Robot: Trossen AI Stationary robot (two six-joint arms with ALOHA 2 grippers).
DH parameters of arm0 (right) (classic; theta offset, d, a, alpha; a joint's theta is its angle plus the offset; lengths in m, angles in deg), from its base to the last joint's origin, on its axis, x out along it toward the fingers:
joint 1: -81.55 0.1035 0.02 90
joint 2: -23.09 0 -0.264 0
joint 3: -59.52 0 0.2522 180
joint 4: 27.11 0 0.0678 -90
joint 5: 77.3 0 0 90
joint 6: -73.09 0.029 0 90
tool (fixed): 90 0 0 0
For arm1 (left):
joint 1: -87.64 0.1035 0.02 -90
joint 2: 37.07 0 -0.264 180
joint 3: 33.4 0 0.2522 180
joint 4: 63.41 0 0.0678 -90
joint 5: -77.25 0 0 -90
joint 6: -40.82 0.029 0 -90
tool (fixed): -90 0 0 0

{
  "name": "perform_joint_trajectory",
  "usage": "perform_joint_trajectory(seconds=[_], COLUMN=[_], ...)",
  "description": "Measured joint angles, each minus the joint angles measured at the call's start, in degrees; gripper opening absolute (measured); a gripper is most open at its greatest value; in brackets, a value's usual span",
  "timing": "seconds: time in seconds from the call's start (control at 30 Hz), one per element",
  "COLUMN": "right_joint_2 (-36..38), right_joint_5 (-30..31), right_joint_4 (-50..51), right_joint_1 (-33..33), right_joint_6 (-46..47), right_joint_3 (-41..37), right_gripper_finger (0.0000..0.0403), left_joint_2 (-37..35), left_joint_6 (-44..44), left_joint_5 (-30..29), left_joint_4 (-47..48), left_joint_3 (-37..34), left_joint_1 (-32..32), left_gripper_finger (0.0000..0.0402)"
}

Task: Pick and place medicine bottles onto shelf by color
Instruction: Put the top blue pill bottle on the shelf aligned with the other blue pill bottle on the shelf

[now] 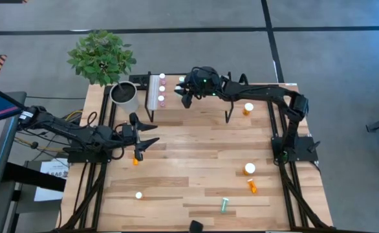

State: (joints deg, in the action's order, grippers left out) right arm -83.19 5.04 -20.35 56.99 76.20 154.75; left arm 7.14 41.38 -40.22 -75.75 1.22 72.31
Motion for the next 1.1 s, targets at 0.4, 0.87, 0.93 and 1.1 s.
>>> perform_joint_trajectory(seconds=[0.4, 0.87, 0.93, 1.1], right_joint_2=[0.7, 0.7, 0.7, 0.7], right_joint_5=[-0.04, 0.0, 0.09, 0.44], right_joint_4=[-10.75, -17.23, -17.08, -16.81], right_joint_1=[0.68, -0.82, -1.26, -1.89], right_joint_6=[2.53, 0.87, 0.69, -0.31], right_joint_3=[-8.48, -10.75, -10.75, -10.75], right_gripper_finger=[0.0156, 0.0159, 0.016, 0.016], left_joint_2=[0.0, 0.0, 0.0, 0.0], left_joint_6=[-1.62, -2.01, -1.95, -1.81], left_joint_5=[-0.04, -0.2, -0.25, -0.33], left_joint_4=[2.17, 2.42, 2.42, 2.42], left_joint_3=[0.0, 0.0, 0.0, 0.0], left_joint_1=[0.0, 0.0, 0.0, 0.0], left_gripper_finger=[0.0222, 0.0222, 0.0222, 0.0222])
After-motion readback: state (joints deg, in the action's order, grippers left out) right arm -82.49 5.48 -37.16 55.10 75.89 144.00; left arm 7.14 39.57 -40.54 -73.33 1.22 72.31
